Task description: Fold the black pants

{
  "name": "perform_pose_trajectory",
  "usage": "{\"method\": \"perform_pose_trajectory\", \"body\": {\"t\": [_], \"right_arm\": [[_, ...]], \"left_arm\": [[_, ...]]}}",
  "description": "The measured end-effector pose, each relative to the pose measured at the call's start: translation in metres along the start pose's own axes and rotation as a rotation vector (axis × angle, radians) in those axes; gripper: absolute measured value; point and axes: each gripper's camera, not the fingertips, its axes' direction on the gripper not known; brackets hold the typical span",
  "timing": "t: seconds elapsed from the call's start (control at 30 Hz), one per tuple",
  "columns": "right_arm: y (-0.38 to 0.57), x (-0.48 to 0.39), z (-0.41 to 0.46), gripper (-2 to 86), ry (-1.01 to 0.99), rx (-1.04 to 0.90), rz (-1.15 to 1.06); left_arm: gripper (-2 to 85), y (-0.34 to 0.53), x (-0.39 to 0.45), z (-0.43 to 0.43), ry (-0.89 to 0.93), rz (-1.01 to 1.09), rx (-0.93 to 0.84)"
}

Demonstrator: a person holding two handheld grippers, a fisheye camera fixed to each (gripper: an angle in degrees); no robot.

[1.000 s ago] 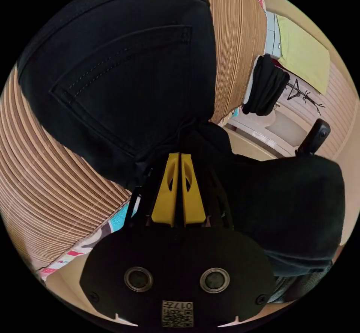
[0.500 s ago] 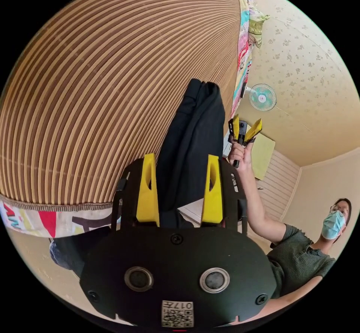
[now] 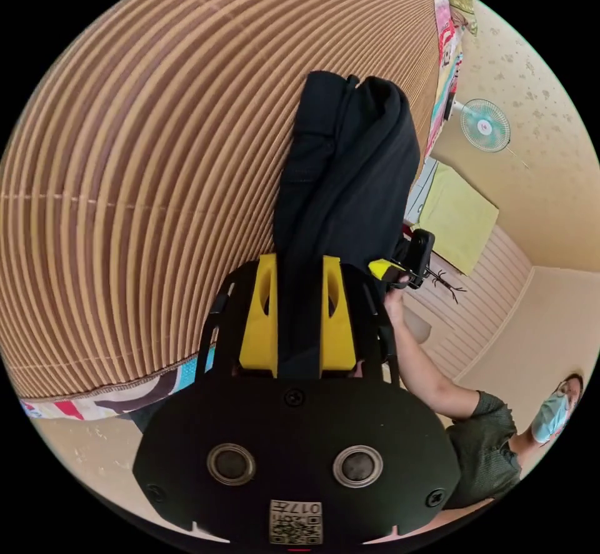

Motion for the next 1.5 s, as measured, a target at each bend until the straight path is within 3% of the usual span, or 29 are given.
{"method": "perform_pose_trajectory", "body": {"t": [0.1,0.23,0.37,0.53,0.7,0.8,0.83,0.93,1.0,1.07,1.13,1.27,1.3,1.37,1.43,1.5], "right_arm": [[-0.018,0.017,-0.001,13.0,-0.131,-0.158,0.107],[0.002,0.016,-0.041,10.9,-0.269,-0.144,0.044],[0.058,0.014,-0.133,9.6,-0.352,0.016,0.057],[0.134,0.002,-0.277,8.1,-0.404,0.270,0.054],[0.214,-0.029,-0.472,7.9,-0.242,0.448,-0.005],[0.238,-0.042,-0.574,8.7,-0.096,0.510,0.015],[0.238,-0.042,-0.591,9.2,-0.043,0.515,0.056],[0.241,-0.041,-0.657,10.5,0.347,0.615,0.462],[0.238,-0.073,-0.675,8.0,0.539,0.776,0.598],[0.221,-0.097,-0.663,4.7,0.526,0.881,0.517],[0.190,-0.098,-0.639,2.9,0.491,0.881,0.522],[0.092,-0.037,-0.571,1.0,0.529,0.587,0.692],[0.081,-0.027,-0.564,0.8,0.492,0.591,0.690],[0.077,-0.013,-0.573,0.5,0.333,0.600,0.784],[0.077,-0.012,-0.583,0.4,0.225,0.611,0.837],[0.080,-0.030,-0.587,0.3,0.230,0.674,0.831]], "left_arm": [[8.4,-0.001,0.010,0.025,-0.068,0.055,-0.151],[7.4,0.004,0.046,0.074,-0.106,0.157,-0.337],[7.1,0.008,0.099,0.124,-0.101,0.274,-0.456],[7.0,0.016,0.222,0.224,-0.069,0.493,-0.628],[7.1,0.046,0.353,0.348,-0.105,0.687,-0.752],[7.7,0.068,0.424,0.412,-0.149,0.788,-0.737],[7.9,0.075,0.442,0.435,-0.224,0.804,-0.726],[8.2,0.090,0.449,0.479,-0.485,0.857,-0.699],[8.0,0.092,0.424,0.489,-0.627,0.859,-0.706],[7.6,0.088,0.377,0.486,-0.759,0.795,-0.737],[6.5,0.078,0.282,0.453,-0.919,0.600,-0.820],[5.1,0.087,0.131,0.334,-1.173,0.222,-0.872],[4.7,0.100,0.092,0.280,-1.230,0.087,-0.842],[4.2,0.129,0.049,0.198,-1.224,-0.112,-0.754],[3.4,0.183,0.013,0.097,-1.059,-0.335,-0.529],[1.9,0.229,-0.002,0.039,-0.888,-0.430,-0.313]]}}
